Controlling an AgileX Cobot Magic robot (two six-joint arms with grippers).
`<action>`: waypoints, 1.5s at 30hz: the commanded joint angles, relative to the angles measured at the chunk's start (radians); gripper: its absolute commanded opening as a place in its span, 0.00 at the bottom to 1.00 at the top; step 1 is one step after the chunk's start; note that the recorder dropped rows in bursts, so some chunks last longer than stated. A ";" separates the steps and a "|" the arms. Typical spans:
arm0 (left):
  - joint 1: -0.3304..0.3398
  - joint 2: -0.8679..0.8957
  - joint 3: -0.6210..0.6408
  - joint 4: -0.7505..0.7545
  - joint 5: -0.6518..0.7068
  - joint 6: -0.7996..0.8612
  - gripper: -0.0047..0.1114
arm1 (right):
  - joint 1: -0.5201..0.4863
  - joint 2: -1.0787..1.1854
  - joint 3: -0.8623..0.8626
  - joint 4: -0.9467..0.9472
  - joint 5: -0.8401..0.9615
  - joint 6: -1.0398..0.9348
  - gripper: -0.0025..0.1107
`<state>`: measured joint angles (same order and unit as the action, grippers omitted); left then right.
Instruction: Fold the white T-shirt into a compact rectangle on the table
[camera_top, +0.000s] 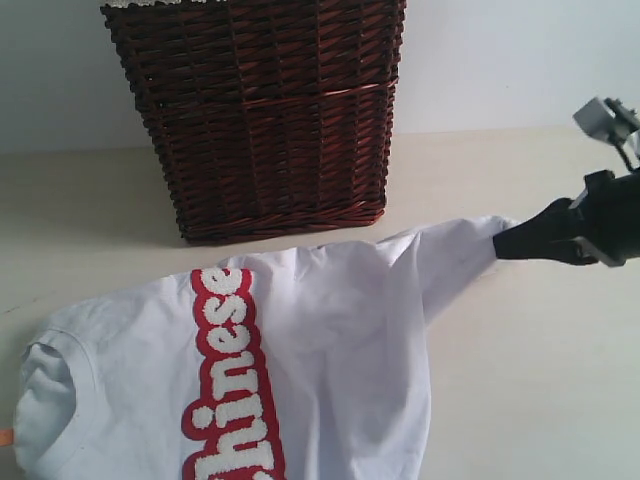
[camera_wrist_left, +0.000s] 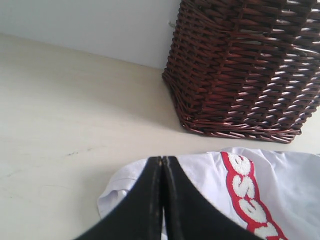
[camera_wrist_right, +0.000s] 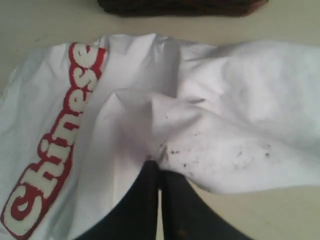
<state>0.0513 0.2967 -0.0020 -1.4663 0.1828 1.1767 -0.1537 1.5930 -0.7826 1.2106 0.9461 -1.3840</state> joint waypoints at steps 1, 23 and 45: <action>-0.004 -0.007 0.002 -0.003 0.005 -0.003 0.04 | -0.005 -0.151 -0.004 -0.045 0.019 0.054 0.02; -0.004 -0.007 0.002 -0.003 0.005 -0.003 0.04 | -0.005 -0.400 -0.002 -0.598 -0.154 0.313 0.02; -0.004 -0.007 0.002 -0.003 0.005 -0.003 0.04 | 0.002 -0.086 -0.002 -0.293 -0.649 0.174 0.48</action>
<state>0.0513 0.2967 -0.0020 -1.4663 0.1828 1.1767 -0.1537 1.5159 -0.7808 0.8980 0.3404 -1.1717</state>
